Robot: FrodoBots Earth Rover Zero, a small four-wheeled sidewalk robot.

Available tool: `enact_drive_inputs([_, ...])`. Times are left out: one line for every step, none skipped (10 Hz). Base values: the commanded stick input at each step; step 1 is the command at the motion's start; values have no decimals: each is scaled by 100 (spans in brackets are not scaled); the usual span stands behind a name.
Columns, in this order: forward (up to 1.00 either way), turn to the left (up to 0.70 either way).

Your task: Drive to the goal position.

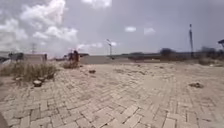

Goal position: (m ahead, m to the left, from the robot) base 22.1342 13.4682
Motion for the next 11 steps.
enact_drive_inputs([70,0])
enact_drive_inputs([70,0])
enact_drive_inputs([70,0])
enact_drive_inputs([70,0])
enact_drive_inputs([70,0])
enact_drive_inputs([70,0])
enact_drive_inputs([70,0])
enact_drive_inputs([70,0])
enact_drive_inputs([70,0])
enact_drive_inputs([70,0])
enact_drive_inputs([70,0])
